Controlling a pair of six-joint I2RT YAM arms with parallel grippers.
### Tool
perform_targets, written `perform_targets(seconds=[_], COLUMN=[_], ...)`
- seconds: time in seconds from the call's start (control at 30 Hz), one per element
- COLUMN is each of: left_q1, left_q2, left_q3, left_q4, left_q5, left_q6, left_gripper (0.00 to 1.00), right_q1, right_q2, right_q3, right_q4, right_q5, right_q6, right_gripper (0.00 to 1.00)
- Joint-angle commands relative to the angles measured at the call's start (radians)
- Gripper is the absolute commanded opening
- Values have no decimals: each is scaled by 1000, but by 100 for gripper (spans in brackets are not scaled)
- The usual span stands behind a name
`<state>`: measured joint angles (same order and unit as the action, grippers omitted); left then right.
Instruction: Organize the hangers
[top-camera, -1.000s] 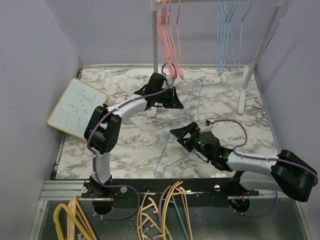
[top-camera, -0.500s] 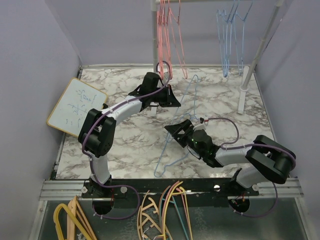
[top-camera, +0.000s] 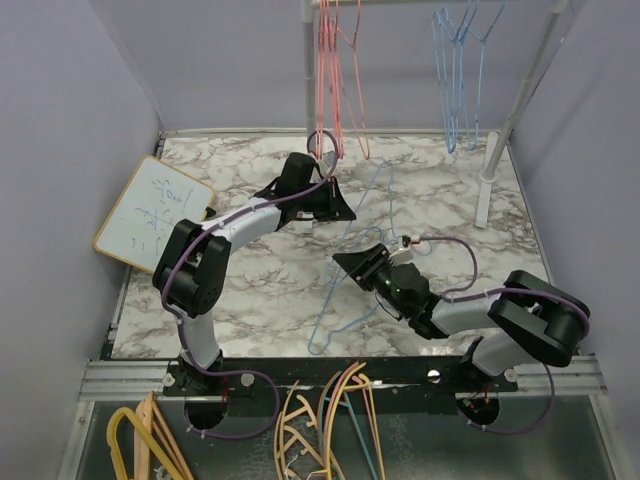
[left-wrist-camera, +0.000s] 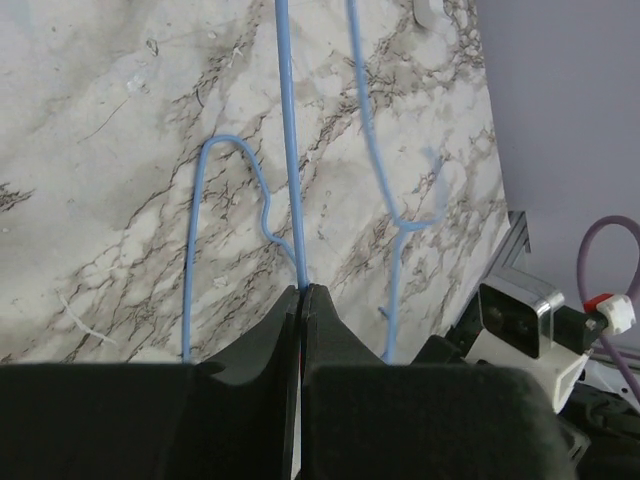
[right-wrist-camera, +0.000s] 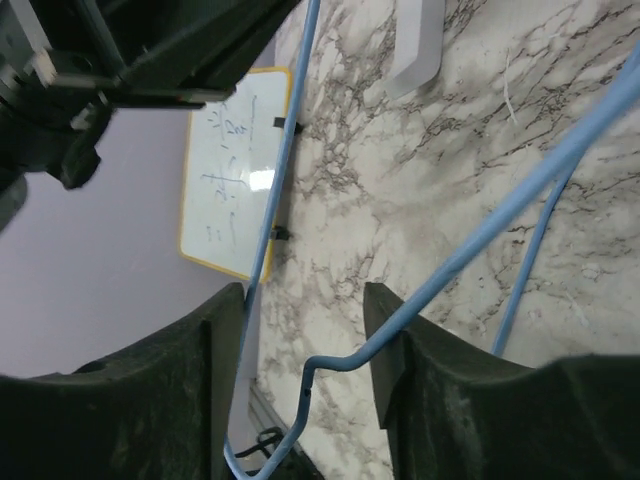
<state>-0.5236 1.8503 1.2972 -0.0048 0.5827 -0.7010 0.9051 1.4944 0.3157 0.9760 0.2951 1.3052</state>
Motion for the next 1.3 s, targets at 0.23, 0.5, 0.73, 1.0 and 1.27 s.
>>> perform_targets(seconds=[0.23,0.5,0.73,1.0,1.27], left_q1=[-4,-4,-3,-2,-2], left_q2=[-118,-270,-358,-427,-554], left_q3=[-118,-208,-200,-131,-184], left_q4=[37,47,-59,-244,-527], left_q5=[-82,-182,-202,-70,46], left_q6=[95,200,356,535,864], left_gripper=[0,0,24,68,80], right_q1=[1,1,2,2,1], right_q2=[-263,-321,-370,-620,-660], right_q3=[141,300,408,385,616], right_q4=[-426,-736,-1102,-1336,-1590], right_q5=[111,116,104,114,192], right_q6=[-218,-425,-511,-517,-588], right_gripper=[26,1,1,1,1])
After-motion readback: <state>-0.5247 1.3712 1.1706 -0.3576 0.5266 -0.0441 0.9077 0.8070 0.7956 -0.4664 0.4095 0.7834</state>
